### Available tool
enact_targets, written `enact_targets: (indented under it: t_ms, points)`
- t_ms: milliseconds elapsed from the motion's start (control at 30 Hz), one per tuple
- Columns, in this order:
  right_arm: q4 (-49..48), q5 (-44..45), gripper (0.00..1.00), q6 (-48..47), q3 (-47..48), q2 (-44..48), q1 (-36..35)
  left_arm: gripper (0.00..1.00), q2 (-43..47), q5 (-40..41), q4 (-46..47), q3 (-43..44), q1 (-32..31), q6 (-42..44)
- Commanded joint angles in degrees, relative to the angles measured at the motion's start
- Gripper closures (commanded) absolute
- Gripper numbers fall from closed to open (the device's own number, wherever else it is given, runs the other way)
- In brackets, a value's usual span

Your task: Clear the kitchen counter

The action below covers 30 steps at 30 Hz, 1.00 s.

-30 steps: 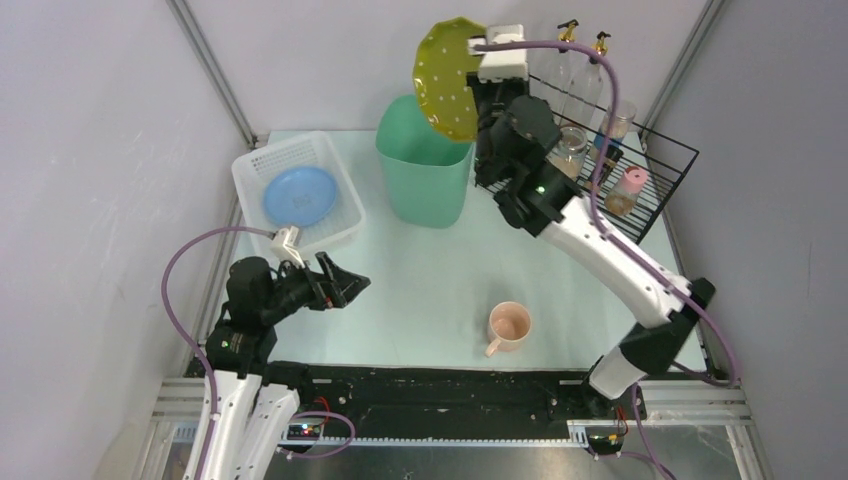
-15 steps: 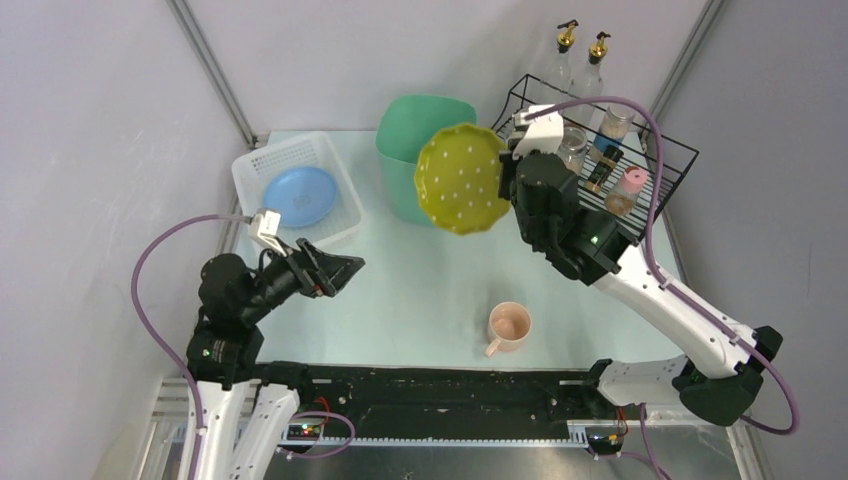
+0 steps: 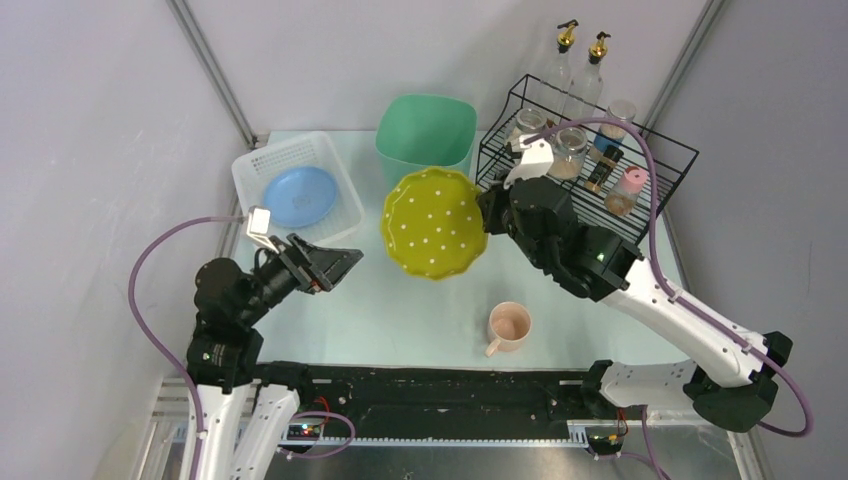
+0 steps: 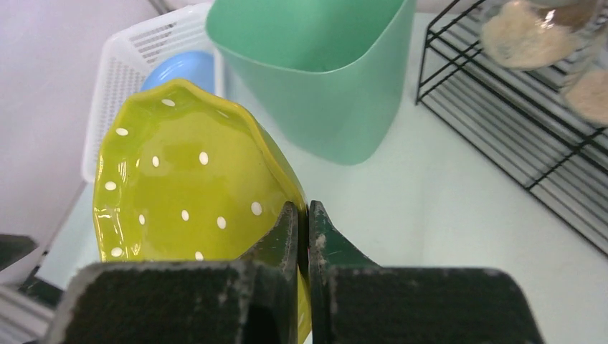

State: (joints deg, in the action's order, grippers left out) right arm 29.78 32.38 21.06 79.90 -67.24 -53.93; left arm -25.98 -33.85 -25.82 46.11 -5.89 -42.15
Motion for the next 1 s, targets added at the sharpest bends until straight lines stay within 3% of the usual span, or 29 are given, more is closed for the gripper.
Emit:
enact_targets:
  t_ms: [0,833,967]
  points:
    - [-8.4,-3.1,1.0,7.4,1.4,2.3,-1.6,0.0,1.3,-2.0,3.7,-1.8,-0.4,-3.6]
    - [-12.1,-10.5,1.0,10.5,10.6,-7.1,-8.7,0.0,3.7,-4.7,10.1,-7.6,-0.4,-9.7]
    - [-12.5,-10.7,1.0,10.4,11.0,-7.8,-8.9,0.05,3.8,-5.1,10.4,-7.9,-0.4,-9.8]
